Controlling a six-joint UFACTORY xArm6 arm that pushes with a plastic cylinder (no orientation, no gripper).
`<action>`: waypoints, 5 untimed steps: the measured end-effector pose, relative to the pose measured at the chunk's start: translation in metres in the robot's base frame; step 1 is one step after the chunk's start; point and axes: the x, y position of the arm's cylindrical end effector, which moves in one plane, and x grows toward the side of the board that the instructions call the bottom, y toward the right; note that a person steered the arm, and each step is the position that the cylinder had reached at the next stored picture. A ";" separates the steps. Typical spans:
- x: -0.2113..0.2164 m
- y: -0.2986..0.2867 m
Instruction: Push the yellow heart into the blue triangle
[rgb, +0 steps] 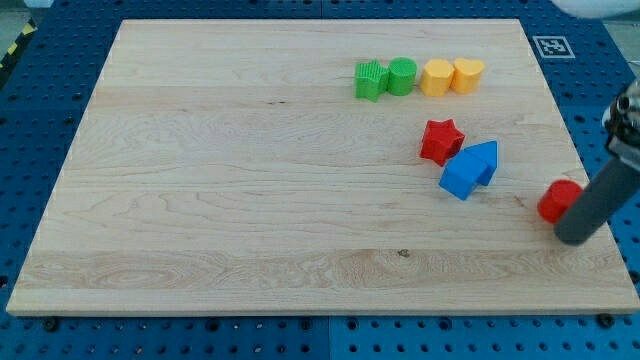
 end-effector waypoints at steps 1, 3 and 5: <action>-0.021 0.000; -0.003 0.004; 0.009 -0.080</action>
